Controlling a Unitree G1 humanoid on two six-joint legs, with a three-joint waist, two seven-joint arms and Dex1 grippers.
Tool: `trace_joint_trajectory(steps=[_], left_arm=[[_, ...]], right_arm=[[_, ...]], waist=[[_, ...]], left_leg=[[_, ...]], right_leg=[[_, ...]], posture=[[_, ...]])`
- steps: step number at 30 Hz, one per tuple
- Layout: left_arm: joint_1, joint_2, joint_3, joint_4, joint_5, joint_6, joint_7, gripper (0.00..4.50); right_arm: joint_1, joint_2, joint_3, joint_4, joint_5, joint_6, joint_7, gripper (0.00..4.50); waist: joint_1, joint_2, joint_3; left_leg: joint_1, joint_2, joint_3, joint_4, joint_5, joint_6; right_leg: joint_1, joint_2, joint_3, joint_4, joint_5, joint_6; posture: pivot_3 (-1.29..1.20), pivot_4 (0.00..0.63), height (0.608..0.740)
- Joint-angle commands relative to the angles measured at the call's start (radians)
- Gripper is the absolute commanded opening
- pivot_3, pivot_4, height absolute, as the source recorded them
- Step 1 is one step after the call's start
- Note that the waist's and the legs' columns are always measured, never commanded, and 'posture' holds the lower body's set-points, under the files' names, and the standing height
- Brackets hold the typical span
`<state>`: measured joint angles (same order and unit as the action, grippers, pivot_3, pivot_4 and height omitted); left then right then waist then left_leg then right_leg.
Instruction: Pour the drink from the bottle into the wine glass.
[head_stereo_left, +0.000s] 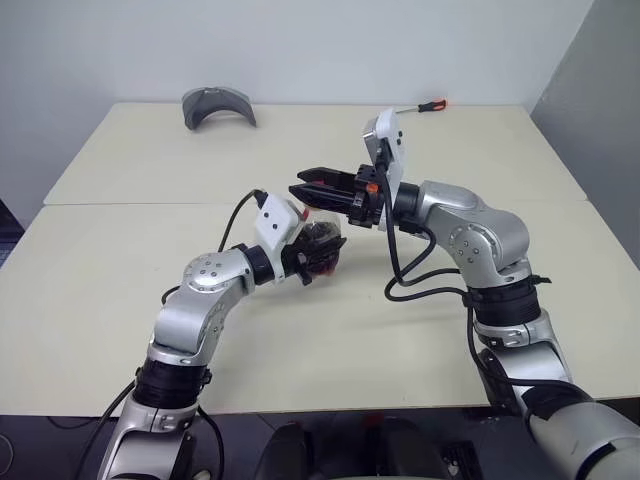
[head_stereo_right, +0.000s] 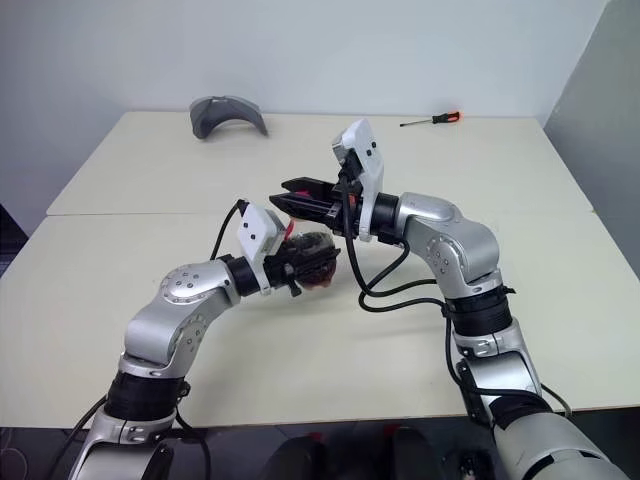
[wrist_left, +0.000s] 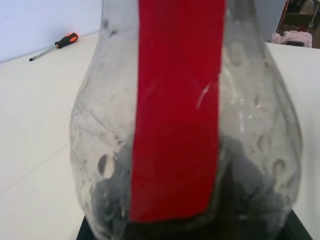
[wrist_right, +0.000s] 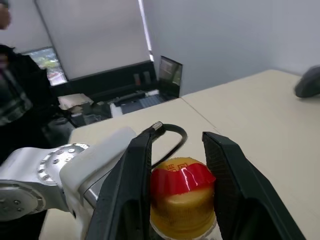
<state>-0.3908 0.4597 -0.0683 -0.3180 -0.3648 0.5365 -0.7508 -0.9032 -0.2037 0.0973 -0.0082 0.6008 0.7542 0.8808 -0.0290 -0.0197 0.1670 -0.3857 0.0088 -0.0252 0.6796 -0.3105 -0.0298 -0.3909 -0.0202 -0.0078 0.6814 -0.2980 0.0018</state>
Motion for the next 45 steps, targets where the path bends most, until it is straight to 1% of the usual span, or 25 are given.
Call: trace_joint_trajectory(steps=[1,3,5,7,9,13,14,15,16,18,25,28,30,34,36,39,45], left_arm=[[0.048,0.052,-0.036,-0.23,-0.131,0.045,-0.103,1.67],[0.07,0.073,-0.03,-0.28,-0.177,0.072,-0.108,1.67],[0.081,0.09,-0.021,-0.312,-0.209,0.092,-0.105,1.67],[0.087,0.104,-0.015,-0.33,-0.225,0.103,-0.097,1.67],[0.089,0.11,-0.013,-0.338,-0.229,0.106,-0.081,1.67],[0.092,0.11,-0.013,-0.324,-0.211,0.089,-0.061,1.67],[0.1,0.102,-0.017,-0.315,-0.202,0.081,-0.051,1.67],[0.106,0.095,-0.021,-0.309,-0.195,0.075,-0.042,1.67],[0.106,0.091,-0.022,-0.304,-0.194,0.074,-0.035,1.67],[0.111,0.086,-0.015,-0.278,-0.184,0.068,-0.025,1.67],[0.079,0.077,0.037,-0.145,-0.158,0.032,0.002,1.67],[0.048,0.075,0.05,-0.07,-0.127,0.003,0.021,1.67],[0.017,0.068,0.056,-0.013,-0.088,-0.039,0.043,1.67],[-0.025,0.06,0.045,0.049,-0.05,-0.091,0.039,1.67],[-0.051,0.047,0.038,0.08,-0.03,-0.112,0.043,1.67],[-0.078,0.028,0.039,0.118,-0.009,-0.132,0.055,1.67],[-0.125,0.006,0.034,0.165,0.017,-0.159,0.049,1.67]], right_arm=[[-0.111,-0.003,0.003,-0.056,0.165,0.019,0.254,1.25],[-0.137,-0.022,0.035,-0.042,0.174,0.02,0.361,1.25],[-0.151,-0.027,0.055,-0.03,0.16,0.0,0.429,1.25],[-0.157,-0.025,0.074,-0.017,0.129,-0.026,0.466,1.25],[-0.161,-0.014,0.071,0.0,0.118,-0.026,0.461,1.25],[-0.165,-0.005,0.044,0.026,0.128,-0.005,0.442,2.64],[-0.157,-0.011,0.03,0.022,0.123,-0.008,0.422,2.64],[-0.149,-0.015,0.018,0.016,0.11,-0.02,0.396,2.94],[-0.147,-0.017,0.009,0.014,0.102,-0.03,0.377,3.09],[-0.128,-0.038,-0.014,-0.014,0.09,-0.038,0.329,3.66],[-0.033,-0.143,-0.06,-0.109,0.065,-0.03,0.188,3.66],[-0.004,-0.166,-0.056,-0.124,0.007,-0.069,0.111,3.66],[0.02,-0.18,-0.04,-0.121,-0.044,-0.119,0.09,3.66],[0.016,-0.14,-0.038,-0.106,-0.074,-0.135,0.006,3.66],[0.008,-0.111,-0.022,-0.106,-0.092,-0.142,-0.028,3.66],[0.005,-0.081,-0.002,-0.106,-0.114,-0.157,-0.052,3.66],[-0.031,-0.009,0.012,-0.084,-0.108,-0.137,-0.098,3.66]], waist=[[0.0,0.001,0.001],[0.0,0.002,0.001],[0.001,0.002,0.001],[0.001,0.002,0.001],[0.001,0.002,0.001],[-0.002,0.003,0.002],[-0.001,0.002,0.002],[0.001,0.003,0.002],[0.002,0.003,0.002],[0.004,0.003,0.002],[0.004,0.003,0.002],[0.0,0.003,0.002],[0.002,0.003,0.002],[0.0,0.003,0.002],[0.0,0.003,0.002],[0.001,0.003,0.002],[0.001,0.003,0.002]], left_leg=[[0.0,0.0,0.0,0.0,0.0,0.0],[0.0,0.0,0.0,0.0,-0.002,0.003],[0.002,0.0,-0.001,0.0,-0.002,0.004],[0.003,0.0,-0.001,0.0,-0.002,0.004],[0.003,0.0,-0.001,0.0,-0.002,0.004],[0.003,0.0,-0.001,0.0,-0.002,0.004],[0.003,0.0,-0.001,0.0,-0.002,0.004],[0.002,0.0,-0.001,0.0,-0.002,0.004],[0.002,0.0,-0.001,0.0,-0.002,0.003],[0.002,0.0,-0.001,0.0,-0.002,0.004],[0.002,0.0,-0.001,0.0,-0.002,0.004],[0.002,0.0,-0.001,0.0,-0.002,0.004],[0.002,0.0,-0.001,0.0,-0.002,0.004],[0.002,0.0,0.0,0.0,-0.002,0.003],[0.002,0.0,0.0,0.0,0.0,0.0],[0.001,0.0,0.0,0.0,0.0,0.0],[0.001,0.0,0.0,0.0,0.0,0.0]], right_leg=[[0.0,0.0,0.0,0.0,0.0,0.0],[0.0,0.0,0.0,0.0,0.0,0.0],[0.002,0.0,-0.001,0.0,0.0,0.0],[0.003,0.0,-0.001,0.0,0.0,0.0],[0.003,0.0,-0.001,0.001,0.0,0.0],[0.002,0.0,-0.001,0.001,0.0,0.0],[0.002,0.0,-0.001,0.001,0.0,0.0],[0.002,0.0,-0.001,0.0,0.0,0.0],[0.002,0.0,-0.001,0.0,0.0,0.0],[0.002,0.0,-0.001,0.0,0.0,0.0],[0.002,0.0,-0.001,0.0,0.0,0.0],[0.002,0.0,-0.001,0.001,0.0,0.0],[0.002,0.0,-0.001,0.001,0.0,0.0],[0.001,0.0,0.0,0.0,0.0,0.0],[0.001,0.0,0.0,0.0,0.0,0.0],[0.001,0.0,-0.001,0.0,0.0,0.0],[0.001,0.0,-0.001,0.0,0.0,0.0]], posture=[[0.0,0.15,0.74],[0.0,0.15,0.74],[0.0,0.15,0.74],[0.0,0.15,0.74],[0.0,0.15,0.74],[0.0,0.15,0.74],[0.0,0.15,0.74],[0.0,0.15,0.74],[0.0,0.15,0.74],[0.0,0.15,0.74],[0.0,0.15,0.74],[0.0,0.15,0.74],[0.0,0.15,0.74],[0.0,0.15,0.74],[0.0,0.15,0.74],[0.0,0.15,0.74],[0.0,0.15,0.74]])
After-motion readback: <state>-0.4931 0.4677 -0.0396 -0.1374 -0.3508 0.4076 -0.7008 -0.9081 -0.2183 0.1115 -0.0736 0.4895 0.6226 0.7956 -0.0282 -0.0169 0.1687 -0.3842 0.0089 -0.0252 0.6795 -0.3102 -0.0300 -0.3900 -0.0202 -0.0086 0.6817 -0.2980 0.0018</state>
